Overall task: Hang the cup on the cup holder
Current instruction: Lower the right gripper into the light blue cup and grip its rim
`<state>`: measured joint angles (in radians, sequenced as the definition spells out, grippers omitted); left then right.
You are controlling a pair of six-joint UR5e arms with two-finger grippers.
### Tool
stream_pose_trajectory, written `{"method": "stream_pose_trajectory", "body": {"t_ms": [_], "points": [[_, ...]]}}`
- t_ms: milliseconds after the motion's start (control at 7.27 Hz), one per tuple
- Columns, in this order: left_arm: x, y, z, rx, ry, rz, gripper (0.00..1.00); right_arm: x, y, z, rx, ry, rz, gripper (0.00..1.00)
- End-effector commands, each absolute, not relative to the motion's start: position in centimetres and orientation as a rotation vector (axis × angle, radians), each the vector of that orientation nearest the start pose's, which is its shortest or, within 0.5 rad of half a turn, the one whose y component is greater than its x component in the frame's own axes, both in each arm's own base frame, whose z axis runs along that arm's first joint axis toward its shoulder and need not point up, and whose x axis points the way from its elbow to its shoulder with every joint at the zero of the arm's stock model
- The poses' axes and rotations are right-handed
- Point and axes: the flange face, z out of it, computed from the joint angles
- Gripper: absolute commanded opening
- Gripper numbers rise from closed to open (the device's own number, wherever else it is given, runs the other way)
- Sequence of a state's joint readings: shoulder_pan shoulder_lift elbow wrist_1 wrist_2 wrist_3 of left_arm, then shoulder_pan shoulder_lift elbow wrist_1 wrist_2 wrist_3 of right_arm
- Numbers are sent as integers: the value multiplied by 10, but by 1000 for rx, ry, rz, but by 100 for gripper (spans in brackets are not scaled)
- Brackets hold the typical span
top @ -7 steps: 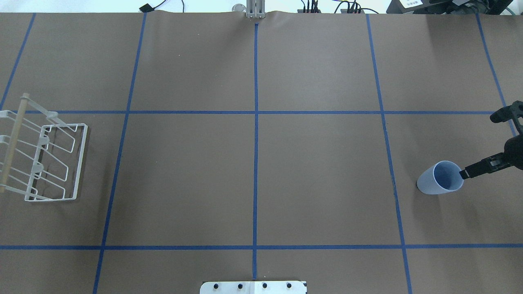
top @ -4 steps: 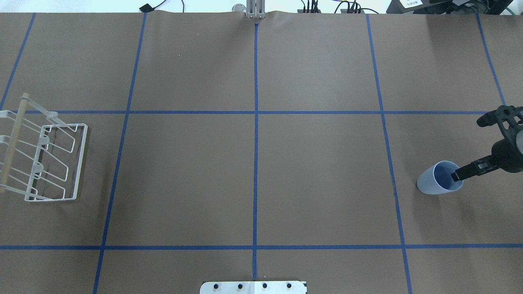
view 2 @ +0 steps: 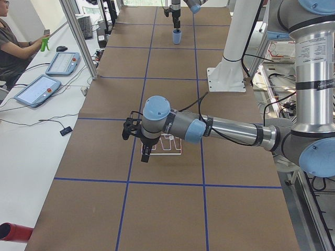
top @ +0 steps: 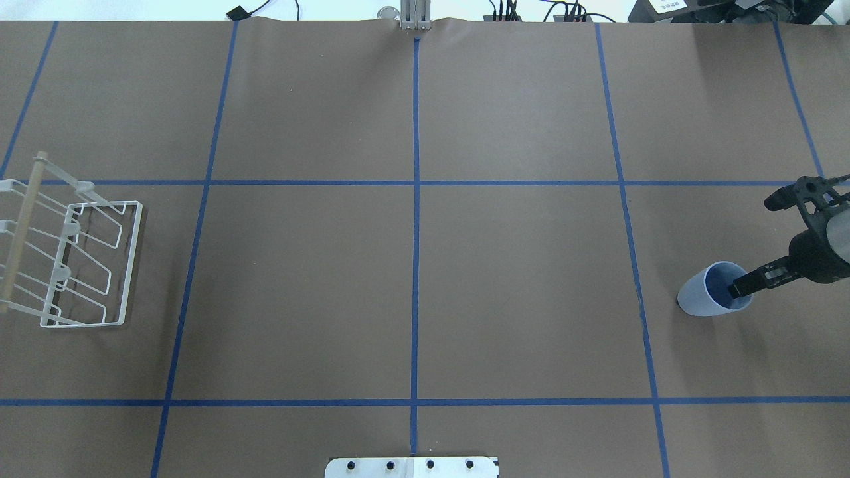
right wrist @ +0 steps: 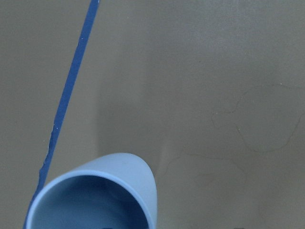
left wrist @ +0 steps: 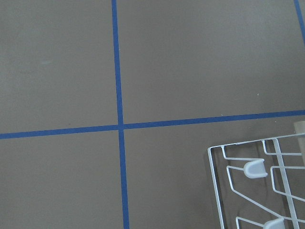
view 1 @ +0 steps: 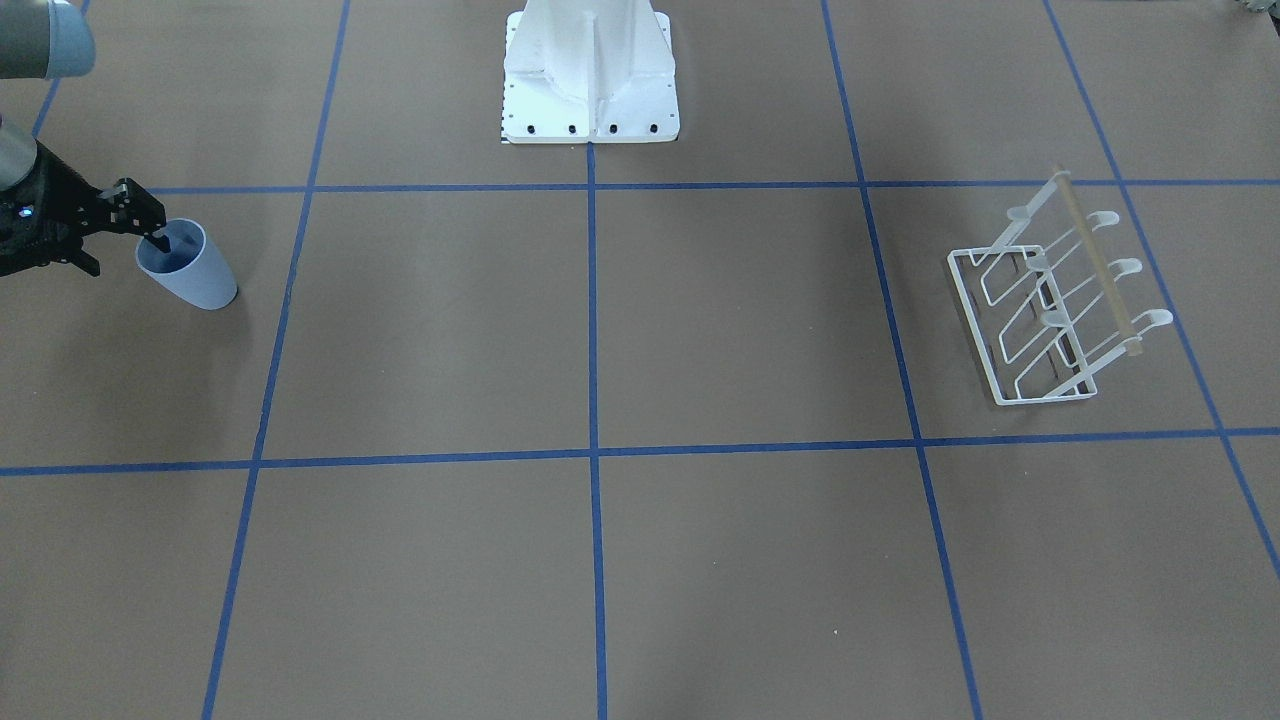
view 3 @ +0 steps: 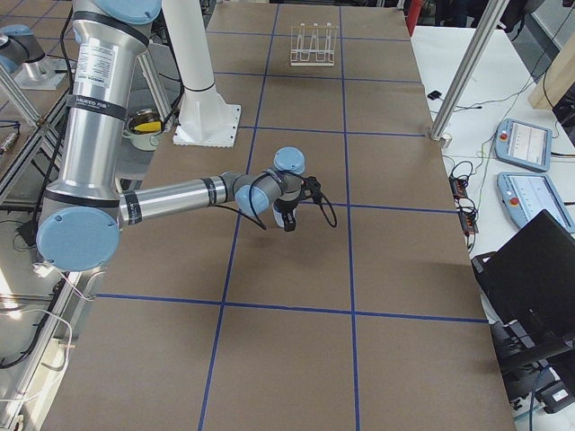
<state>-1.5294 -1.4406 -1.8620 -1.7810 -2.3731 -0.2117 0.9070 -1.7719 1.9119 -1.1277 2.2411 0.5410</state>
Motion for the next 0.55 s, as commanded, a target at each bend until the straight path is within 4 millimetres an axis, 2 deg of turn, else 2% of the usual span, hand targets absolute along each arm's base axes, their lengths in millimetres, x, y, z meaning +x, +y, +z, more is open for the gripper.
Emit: {"method": "stream_pose_trajectory", "body": {"t_ms": [0,275,413], "points": [[-43,-453,549,248,830,-11,98,-210,-383,532,97,-861,-316,0],[-43,-452,550,246,830,-11,98,-210,-384,527,109,-883,-279,0],[-43,-452,550,246,830,-11,98,-207,-383,514,131,-920,-260,0]]}}
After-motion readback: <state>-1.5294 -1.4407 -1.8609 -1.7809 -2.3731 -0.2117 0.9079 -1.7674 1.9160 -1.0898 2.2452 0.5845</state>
